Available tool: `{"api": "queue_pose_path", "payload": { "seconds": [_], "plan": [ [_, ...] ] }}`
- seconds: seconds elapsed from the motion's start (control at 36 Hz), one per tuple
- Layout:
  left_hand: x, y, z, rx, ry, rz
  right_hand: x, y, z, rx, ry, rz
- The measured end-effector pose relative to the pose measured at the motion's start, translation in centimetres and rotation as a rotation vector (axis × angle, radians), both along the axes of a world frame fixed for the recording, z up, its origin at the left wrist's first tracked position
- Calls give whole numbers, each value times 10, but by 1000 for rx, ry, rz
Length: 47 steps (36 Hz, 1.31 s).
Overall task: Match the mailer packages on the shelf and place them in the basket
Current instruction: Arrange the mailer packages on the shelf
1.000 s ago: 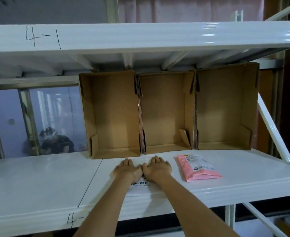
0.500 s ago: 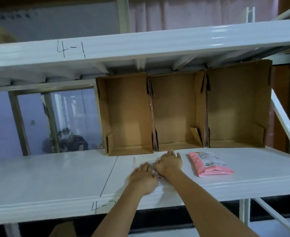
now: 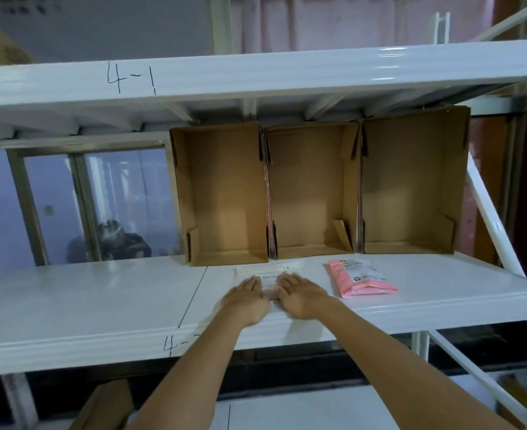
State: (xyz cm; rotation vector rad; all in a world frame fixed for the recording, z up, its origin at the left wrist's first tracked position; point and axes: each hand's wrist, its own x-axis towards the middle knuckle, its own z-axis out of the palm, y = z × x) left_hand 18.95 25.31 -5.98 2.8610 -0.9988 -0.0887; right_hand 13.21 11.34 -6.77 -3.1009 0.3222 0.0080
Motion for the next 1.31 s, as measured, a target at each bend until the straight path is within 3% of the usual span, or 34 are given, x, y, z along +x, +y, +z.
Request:
{"api": "queue_pose_path", "payload": {
  "seconds": [0.25,0.39,0.47,0.56,0.64,0.69,0.89,0.97,1.08,1.14,1.22,1.28,1.31],
  "plan": [
    [5,27,2,21,52,70,-20,-4,2,78,5,-85],
    [1,26,2,-104,66,157,-25,4,13,29,-34,-109],
    [-12,24,11,-273,115,200,-29,22,24,-108,-195,-149],
    [-20,14,28,-558,321,296,-25,44,30,0,-359,-182],
    [-21,6,39,-1061,665,448,-19,59,27,131,-236,-238],
    [-23,11,43,-1273,815,522,-17,64,27,162,-227,-270],
    [-24,23,40,-1503,1169,535,-22,74,42,448,-262,-302],
    [-28,18,36,-1529,1018,419,-27,79,52,644,-332,-212],
    [-35,13,44,-1572,739,146,-22,68,71,1318,-608,-247],
    [-36,14,55,-1547,617,79,-23,57,79,1537,-706,-256],
    [-26,14,59,-1366,249,-18,-25,31,75,1522,-772,-370],
    [-22,16,53,-1027,-82,-63,-27,21,67,1279,-683,-481],
    [-21,15,48,-862,-154,-77,-31,18,63,1123,-600,-505]
  ]
}}
